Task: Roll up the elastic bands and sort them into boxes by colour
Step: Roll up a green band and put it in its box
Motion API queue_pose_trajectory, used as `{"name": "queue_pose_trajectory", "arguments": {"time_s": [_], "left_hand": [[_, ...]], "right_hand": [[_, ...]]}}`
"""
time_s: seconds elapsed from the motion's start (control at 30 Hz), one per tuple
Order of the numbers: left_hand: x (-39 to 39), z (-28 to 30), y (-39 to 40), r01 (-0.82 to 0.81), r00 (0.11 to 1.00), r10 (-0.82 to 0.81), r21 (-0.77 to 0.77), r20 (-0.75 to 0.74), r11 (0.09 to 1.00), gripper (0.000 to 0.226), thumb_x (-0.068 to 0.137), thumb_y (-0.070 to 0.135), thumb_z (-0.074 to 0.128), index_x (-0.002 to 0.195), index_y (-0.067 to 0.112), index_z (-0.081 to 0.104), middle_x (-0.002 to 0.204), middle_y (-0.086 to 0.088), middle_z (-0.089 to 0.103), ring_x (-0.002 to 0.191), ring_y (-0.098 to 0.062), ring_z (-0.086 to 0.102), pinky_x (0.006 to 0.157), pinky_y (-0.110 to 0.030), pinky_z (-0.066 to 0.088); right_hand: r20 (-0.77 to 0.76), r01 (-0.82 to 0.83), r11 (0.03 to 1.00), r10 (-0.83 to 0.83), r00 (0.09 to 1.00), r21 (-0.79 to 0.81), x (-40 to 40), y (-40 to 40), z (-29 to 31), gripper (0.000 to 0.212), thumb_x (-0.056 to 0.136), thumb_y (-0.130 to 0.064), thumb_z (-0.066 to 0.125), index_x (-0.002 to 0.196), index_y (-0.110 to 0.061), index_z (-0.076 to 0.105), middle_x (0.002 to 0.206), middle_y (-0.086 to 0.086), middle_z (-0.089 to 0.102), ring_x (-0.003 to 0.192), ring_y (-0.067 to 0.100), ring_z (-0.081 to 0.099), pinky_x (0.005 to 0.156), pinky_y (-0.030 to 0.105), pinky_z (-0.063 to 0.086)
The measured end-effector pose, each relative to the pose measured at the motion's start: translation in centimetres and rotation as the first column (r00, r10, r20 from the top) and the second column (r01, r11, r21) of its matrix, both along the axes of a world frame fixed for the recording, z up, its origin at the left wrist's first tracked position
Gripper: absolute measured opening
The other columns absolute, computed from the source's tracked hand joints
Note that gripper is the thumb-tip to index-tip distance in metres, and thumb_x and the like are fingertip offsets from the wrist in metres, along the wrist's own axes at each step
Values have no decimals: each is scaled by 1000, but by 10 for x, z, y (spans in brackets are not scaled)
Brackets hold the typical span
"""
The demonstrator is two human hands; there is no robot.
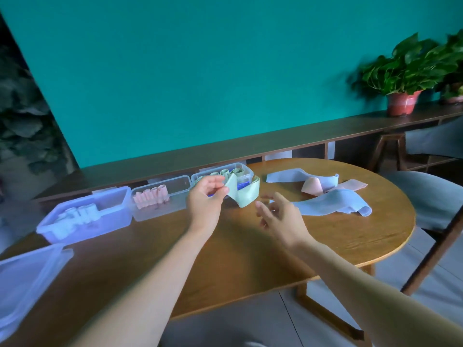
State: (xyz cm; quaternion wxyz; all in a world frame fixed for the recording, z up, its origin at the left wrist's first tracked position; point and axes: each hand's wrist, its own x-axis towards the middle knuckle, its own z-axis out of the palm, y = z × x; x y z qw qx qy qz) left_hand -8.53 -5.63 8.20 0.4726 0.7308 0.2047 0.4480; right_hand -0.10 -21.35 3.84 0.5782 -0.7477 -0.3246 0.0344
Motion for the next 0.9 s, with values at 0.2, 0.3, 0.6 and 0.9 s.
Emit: {"name": "queue_pose_trajectory", "arguments": {"time_s": [0.2, 0.3, 0.6, 0.9], "left_hand": [[-71, 35, 33, -20, 999, 22, 98, -23, 995, 22, 90, 3, 70, 104, 19, 75, 95, 6, 75, 81, 1, 66, 80, -13, 49], [-109, 47, 46, -26, 997, 33, 109, -64, 994, 21, 92, 5, 66, 105, 19, 75, 74, 3, 72, 66, -6, 62, 79, -26, 54], [-209, 86, 57, -74, 988, 85, 86, -132, 994, 17, 96, 5, 63, 104, 14, 75, 87, -5, 74, 64, -14, 72, 51, -23, 52], [-255, 126, 73, -37, 994, 45, 81, -102, 996, 16, 96, 2, 63, 97, 12, 75, 99, -11, 73, 80, -23, 76, 67, -26, 59]], "right_hand": [[-52, -214, 971, 221, 974, 108, -43, 45, 32, 56, 98, -50, 59, 143, -20, 46, 84, 3, 76, 67, 20, 72, 79, 43, 60], [-134, -314, 943, 327, 935, 111, -72, 61, 43, 61, 98, -50, 59, 147, -21, 41, 84, 8, 76, 66, 21, 71, 70, 32, 59], [-325, -642, 761, 633, 703, 92, -147, 108, 84, 71, 95, -73, 32, 137, -19, 50, 93, 18, 76, 74, 29, 74, 67, 33, 57], [-516, -763, 646, 660, 546, 19, -172, 152, 101, 112, 75, -93, 7, 140, -14, 53, 106, 21, 75, 94, 36, 75, 74, 36, 59]]}}
